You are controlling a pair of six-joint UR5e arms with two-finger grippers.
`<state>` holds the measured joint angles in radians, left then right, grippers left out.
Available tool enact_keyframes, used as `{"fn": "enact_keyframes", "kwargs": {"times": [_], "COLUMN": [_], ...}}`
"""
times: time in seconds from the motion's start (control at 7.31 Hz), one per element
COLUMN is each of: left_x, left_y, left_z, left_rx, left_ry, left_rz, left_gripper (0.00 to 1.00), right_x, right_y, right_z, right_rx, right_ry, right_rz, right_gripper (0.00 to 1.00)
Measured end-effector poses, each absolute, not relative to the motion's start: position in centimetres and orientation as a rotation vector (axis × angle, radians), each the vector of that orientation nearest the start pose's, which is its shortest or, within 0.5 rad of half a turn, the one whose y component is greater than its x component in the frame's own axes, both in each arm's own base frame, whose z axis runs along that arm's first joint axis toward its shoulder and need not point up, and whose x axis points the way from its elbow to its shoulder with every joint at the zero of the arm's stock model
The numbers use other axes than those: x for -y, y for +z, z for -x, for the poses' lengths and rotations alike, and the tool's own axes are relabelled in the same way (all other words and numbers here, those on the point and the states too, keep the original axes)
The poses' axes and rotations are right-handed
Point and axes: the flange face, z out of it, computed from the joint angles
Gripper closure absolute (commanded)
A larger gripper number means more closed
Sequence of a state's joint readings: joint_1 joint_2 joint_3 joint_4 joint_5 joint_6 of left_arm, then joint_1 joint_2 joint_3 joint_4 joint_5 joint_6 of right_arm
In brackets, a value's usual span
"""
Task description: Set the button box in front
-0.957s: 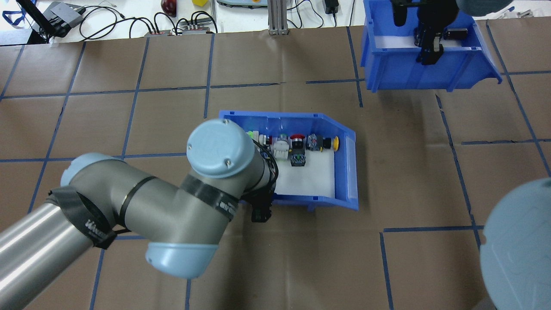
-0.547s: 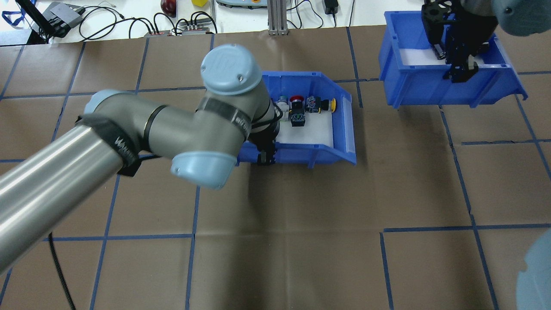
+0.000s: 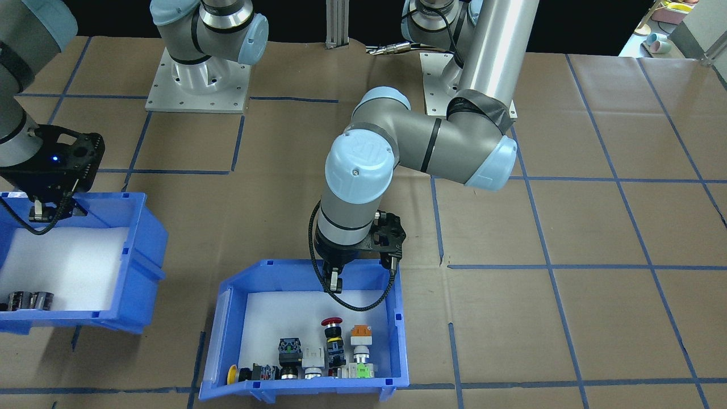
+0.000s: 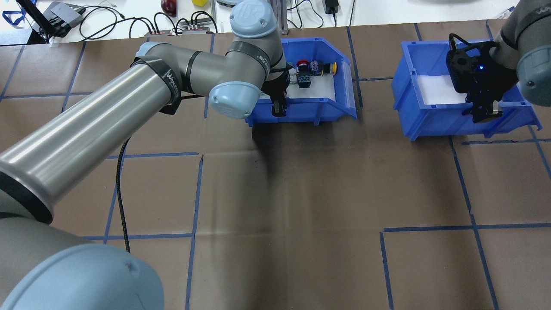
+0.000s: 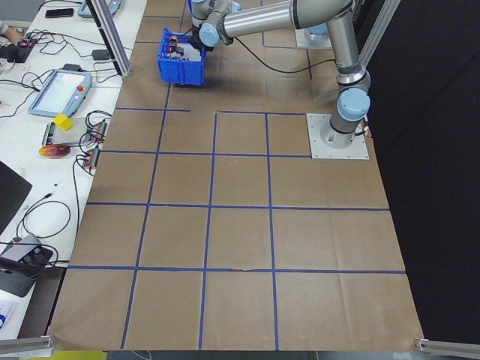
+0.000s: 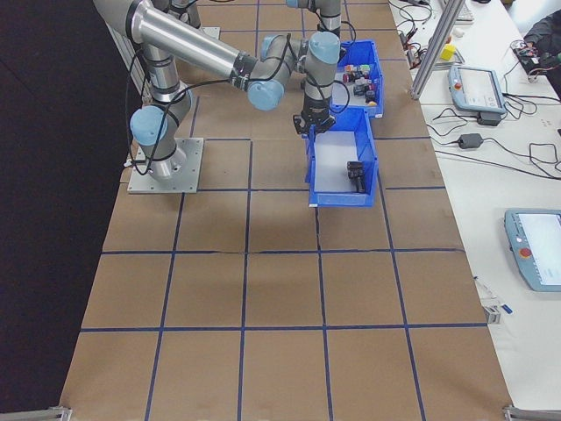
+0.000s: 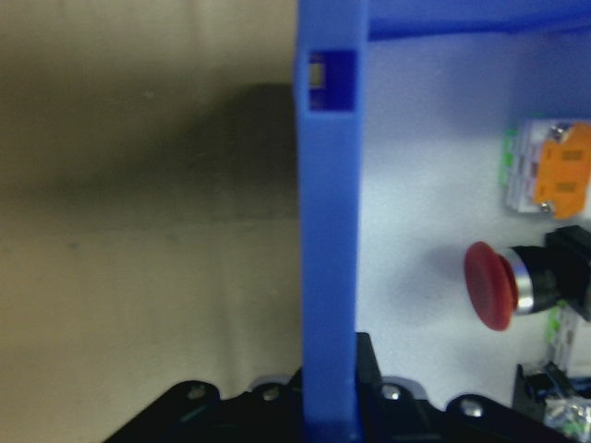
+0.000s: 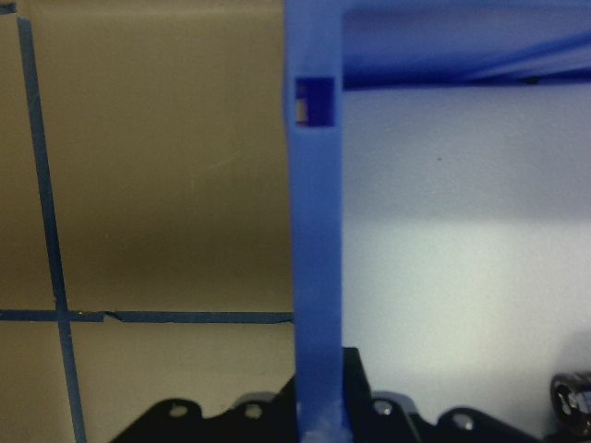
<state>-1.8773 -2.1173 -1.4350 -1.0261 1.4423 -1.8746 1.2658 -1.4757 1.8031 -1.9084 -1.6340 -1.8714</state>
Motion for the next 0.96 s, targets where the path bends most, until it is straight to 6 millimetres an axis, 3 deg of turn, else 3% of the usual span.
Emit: {"fn": "enact_keyframes", "kwargs": {"times": [0.14, 0.41, 0.55, 0.68, 0.96], "left_x": [62.1, 61.9, 61.5, 61.4, 61.1], "left_y": [27.9, 27.5, 27.5, 27.6, 29.1], "left_z": [34.5, 34.3, 34.2, 34.0, 33.5], "left_rx": [-2.346, -2.305, -2.3, -2.295, -2.299], "left_ry": [0.11, 0.132, 0.129, 0.089, -0.069], "left_rz": [2.348, 2.374, 2.37, 2.36, 2.307], "left_gripper": [0.97, 0.55, 0.41, 0.31, 0.27], "right_x": [52.4, 52.3, 52.2, 52.2, 52.2], "right_y": [35.7, 35.5, 35.5, 35.5, 35.5], "right_z": [3.2, 3.1, 3.0, 3.0, 3.0], "right_rx": [-2.252, -2.251, -2.251, -2.252, -2.255], "right_ry": [0.079, 0.079, 0.079, 0.079, 0.079], "right_rz": [2.241, 2.239, 2.239, 2.238, 2.235], "right_gripper": [0.92, 0.92, 0.92, 0.92, 0.92]}}
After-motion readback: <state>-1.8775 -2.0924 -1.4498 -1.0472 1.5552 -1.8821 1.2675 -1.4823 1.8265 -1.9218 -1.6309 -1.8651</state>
